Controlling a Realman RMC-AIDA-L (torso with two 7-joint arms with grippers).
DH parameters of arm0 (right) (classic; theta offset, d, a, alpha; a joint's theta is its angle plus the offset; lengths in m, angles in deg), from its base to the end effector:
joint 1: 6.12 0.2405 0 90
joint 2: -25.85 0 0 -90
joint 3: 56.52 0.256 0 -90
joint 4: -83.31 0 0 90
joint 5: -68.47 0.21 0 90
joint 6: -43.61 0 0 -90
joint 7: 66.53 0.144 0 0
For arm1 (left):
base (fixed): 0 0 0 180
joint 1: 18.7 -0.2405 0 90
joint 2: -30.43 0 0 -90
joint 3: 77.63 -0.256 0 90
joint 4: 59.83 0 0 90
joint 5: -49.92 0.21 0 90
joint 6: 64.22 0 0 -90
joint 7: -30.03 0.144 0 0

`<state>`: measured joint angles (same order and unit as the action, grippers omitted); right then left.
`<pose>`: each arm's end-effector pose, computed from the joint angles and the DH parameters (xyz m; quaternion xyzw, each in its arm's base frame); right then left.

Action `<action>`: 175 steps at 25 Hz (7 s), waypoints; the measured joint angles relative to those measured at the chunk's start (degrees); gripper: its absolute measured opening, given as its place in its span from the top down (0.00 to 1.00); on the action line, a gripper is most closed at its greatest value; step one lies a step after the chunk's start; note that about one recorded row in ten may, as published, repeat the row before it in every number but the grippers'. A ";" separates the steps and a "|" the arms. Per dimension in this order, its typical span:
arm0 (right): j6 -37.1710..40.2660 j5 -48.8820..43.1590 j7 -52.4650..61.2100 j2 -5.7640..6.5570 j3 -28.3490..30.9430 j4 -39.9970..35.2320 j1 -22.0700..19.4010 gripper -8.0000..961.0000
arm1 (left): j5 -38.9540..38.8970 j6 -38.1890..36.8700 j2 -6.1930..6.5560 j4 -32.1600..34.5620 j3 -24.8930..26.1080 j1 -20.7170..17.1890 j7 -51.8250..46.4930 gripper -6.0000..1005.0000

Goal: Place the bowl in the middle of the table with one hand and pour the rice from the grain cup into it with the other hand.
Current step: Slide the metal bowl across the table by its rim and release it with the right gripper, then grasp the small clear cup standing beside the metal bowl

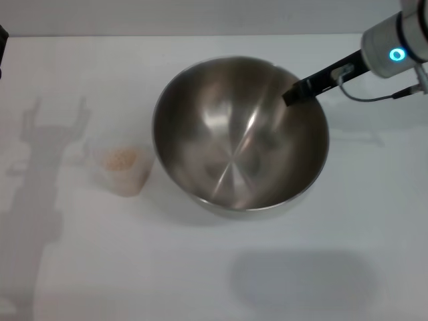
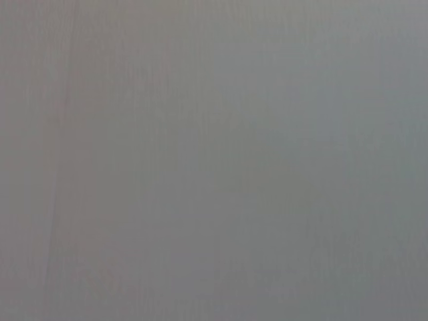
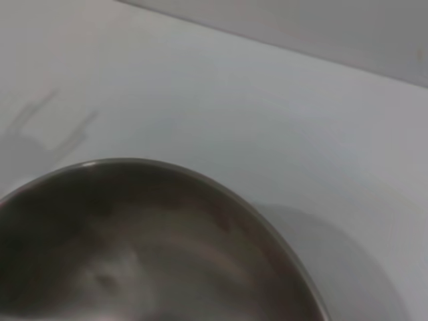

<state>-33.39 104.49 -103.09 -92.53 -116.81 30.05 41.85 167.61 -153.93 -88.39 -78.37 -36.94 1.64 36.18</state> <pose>0.1750 0.4192 -0.0013 -0.8897 0.4158 -0.0397 0.1842 -0.2867 0.3001 0.0172 -0.5928 -0.0899 -0.3938 0.6967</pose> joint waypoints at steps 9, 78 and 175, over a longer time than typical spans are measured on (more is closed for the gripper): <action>2.31 -1.13 0.94 -0.18 -1.64 5.54 1.44 0.98 | 0.00 -0.38 0.00 0.00 -0.03 -0.54 0.00 0.16; 161.70 4.13 38.25 -0.35 -49.86 35.40 -23.90 0.46 | 0.10 8.10 0.17 2.33 -20.39 -11.35 0.06 0.16; 162.68 3.35 38.62 -0.80 -52.11 35.48 -23.70 0.46 | 0.00 25.64 -0.18 3.69 -17.88 1.27 0.00 0.93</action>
<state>129.29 107.84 -64.48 -93.33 -168.92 65.54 18.14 167.61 -128.29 -88.57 -74.68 -54.82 2.91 36.18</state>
